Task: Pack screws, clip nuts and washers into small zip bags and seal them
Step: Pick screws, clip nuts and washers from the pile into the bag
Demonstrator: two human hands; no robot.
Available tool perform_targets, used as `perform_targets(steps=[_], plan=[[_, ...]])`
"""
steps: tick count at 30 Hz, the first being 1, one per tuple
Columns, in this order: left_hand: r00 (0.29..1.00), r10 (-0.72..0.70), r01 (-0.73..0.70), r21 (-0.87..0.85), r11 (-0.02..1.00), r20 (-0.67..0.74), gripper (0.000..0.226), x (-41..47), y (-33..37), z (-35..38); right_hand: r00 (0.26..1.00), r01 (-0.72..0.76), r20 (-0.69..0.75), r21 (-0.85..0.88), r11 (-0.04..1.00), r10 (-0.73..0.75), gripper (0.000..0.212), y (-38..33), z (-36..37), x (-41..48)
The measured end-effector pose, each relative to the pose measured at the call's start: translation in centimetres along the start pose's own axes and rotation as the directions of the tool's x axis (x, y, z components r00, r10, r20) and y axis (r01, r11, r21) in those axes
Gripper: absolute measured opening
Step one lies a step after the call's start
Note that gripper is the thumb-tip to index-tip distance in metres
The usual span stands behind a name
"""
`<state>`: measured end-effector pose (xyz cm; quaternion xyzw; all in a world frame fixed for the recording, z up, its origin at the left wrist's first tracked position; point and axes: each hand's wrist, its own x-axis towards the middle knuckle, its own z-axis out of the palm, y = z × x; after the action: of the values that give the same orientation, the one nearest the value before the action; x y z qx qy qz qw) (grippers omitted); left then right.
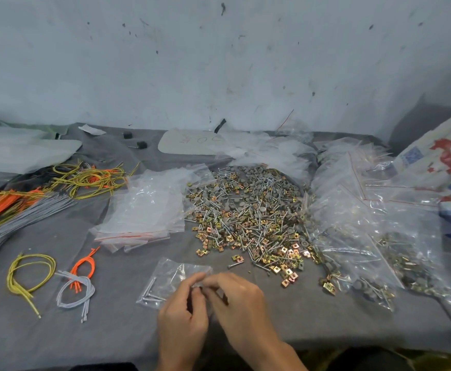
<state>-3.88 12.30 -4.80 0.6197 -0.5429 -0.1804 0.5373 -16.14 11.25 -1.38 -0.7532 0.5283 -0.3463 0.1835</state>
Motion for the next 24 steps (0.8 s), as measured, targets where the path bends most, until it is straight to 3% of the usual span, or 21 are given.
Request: perform_targets(steps=[6, 11, 15, 20, 24], plan=[[0.997, -0.073, 0.073, -0.023, 0.997, -0.006, 0.041, 0.0, -0.2, 0.1, 0.994, 0.078, -0.066, -0.104, 0.992, -0.085, 0.017, 0.2, 0.8, 0.0], [0.996, -0.084, 0.084, -0.022, 0.996, 0.006, 0.049, 0.0, 0.2, -0.2, 0.990, 0.090, 0.112, -0.064, 0.994, -0.082, 0.025, 1.1, 1.0, 0.3], [0.998, -0.060, 0.060, -0.012, 0.998, 0.013, 0.047, 0.0, 0.0, -0.1, 0.992, 0.096, 0.082, -0.011, 0.995, -0.095, 0.020, 1.3, -0.7, 0.9], [0.999, -0.038, 0.038, -0.013, 0.999, 0.013, 0.047, -0.1, 0.4, 0.1, 1.000, 0.012, -0.027, -0.042, 0.999, -0.013, 0.016, 4.1, -3.7, 5.8], [0.999, -0.033, 0.033, -0.004, 0.999, 0.001, 0.052, -0.1, 0.3, 0.3, 0.993, -0.112, 0.013, -0.156, 0.981, 0.115, 0.015, 7.1, -5.6, 13.0]])
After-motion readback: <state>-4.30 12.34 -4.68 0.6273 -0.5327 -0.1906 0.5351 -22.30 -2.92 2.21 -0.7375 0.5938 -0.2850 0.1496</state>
